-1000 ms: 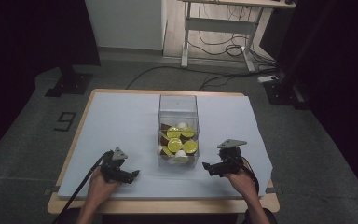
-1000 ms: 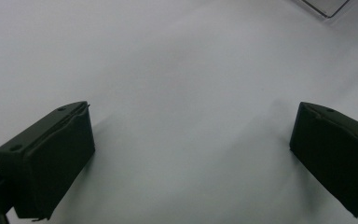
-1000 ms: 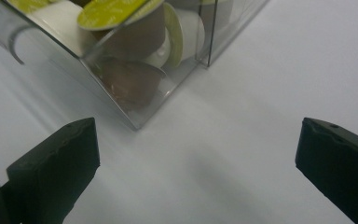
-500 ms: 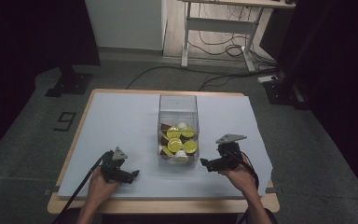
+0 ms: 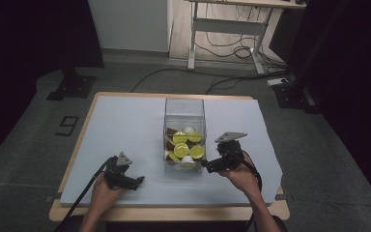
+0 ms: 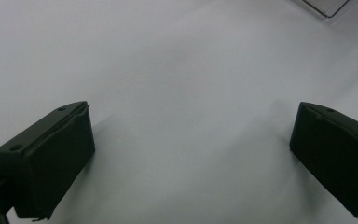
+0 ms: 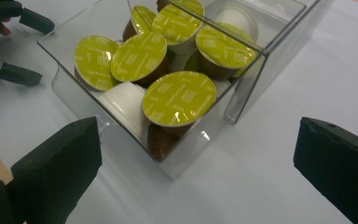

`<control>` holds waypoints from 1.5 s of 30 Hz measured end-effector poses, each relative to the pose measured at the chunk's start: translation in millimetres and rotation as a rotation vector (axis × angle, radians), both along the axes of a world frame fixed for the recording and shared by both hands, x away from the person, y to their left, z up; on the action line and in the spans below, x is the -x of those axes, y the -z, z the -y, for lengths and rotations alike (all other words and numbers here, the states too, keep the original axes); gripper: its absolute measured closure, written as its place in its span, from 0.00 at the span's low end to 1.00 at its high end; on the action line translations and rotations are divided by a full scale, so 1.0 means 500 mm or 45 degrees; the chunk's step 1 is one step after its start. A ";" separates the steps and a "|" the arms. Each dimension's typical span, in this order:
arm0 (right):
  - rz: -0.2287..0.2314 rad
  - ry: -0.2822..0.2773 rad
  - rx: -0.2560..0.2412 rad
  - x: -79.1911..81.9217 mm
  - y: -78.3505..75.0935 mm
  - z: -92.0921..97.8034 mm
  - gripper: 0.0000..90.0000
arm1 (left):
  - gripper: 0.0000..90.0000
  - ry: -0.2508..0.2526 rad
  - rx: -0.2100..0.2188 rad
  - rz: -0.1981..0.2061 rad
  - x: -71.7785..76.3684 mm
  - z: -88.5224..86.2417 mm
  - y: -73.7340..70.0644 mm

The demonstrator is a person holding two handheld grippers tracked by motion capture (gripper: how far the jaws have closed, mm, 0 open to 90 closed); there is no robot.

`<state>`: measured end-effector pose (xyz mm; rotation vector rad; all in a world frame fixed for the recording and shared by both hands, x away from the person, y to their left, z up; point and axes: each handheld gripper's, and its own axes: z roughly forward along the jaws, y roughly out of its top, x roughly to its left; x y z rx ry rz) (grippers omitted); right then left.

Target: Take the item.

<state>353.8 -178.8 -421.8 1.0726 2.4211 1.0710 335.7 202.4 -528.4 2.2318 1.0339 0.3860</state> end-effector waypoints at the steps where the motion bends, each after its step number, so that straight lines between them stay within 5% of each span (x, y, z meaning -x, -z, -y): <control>1: 0.001 0.000 -0.003 -0.002 0.000 -0.003 0.02 | 0.00 0.000 0.001 0.001 0.000 0.000 0.000; 45: -0.087 -0.178 0.147 -0.089 0.042 -0.169 0.29 | 0.00 0.002 0.000 -0.002 0.000 0.000 0.000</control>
